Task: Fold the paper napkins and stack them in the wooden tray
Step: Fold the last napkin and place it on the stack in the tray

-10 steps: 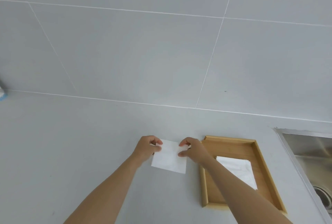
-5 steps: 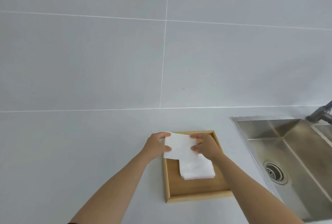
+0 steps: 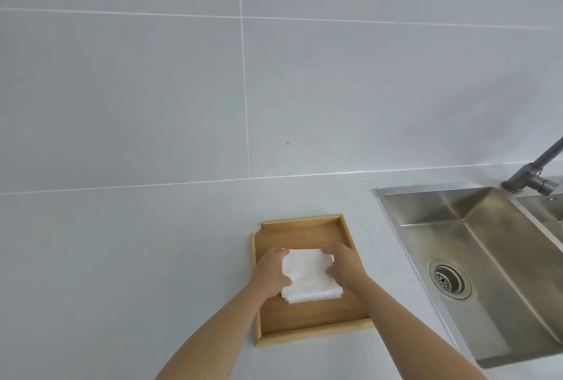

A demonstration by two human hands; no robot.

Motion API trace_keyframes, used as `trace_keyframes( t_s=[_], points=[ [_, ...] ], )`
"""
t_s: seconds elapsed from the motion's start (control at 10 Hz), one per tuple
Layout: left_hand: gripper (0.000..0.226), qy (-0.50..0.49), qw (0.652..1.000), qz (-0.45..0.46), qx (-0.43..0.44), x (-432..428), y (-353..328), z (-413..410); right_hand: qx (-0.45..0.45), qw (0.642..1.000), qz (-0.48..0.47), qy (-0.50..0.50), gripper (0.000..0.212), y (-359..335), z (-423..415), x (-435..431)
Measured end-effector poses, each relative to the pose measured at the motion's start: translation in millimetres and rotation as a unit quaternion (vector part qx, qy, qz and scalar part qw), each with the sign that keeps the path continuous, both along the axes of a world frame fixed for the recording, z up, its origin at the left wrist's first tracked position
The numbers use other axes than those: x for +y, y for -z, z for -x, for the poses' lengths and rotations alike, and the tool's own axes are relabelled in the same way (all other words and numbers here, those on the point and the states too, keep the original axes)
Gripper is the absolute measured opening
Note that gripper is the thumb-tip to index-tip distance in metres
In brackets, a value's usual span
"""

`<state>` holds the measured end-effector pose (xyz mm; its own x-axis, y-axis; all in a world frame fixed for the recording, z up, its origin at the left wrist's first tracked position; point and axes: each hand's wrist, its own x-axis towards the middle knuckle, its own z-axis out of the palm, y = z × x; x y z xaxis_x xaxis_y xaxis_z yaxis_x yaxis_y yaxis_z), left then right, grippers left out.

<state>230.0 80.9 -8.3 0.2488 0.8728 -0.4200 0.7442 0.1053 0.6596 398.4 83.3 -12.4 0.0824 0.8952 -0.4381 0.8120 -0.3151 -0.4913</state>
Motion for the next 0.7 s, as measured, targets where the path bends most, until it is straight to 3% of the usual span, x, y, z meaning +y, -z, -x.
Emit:
trace_keyframes(
  t_s=[0.2, 0.4, 0.6, 0.7],
  points=[
    [0.067, 0.040, 0.997, -0.010, 0.068, -0.6, 7.5, -2.1, -0.064, 0.994, 0.010, -0.085, 0.052, 0.9, -0.9, -0.4],
    [0.055, 0.181, 0.940, -0.123, 0.264, -0.9, 3.8, 9.7, -0.144, 0.981, 0.024, -0.127, 0.050, -5.0, 1.2, -3.4],
    [0.061, 0.199, 0.907, -0.177, 0.327, 13.1, -21.9, 40.7, -0.158, 0.967, 0.043, -0.193, 0.089, -41.2, 13.4, 3.1],
    [0.060, 0.176, 0.895, -0.228, 0.340, 20.0, -37.8, 58.2, -0.160, 0.966, 0.019, -0.201, 0.088, -58.3, 27.3, 7.3]
  ],
)
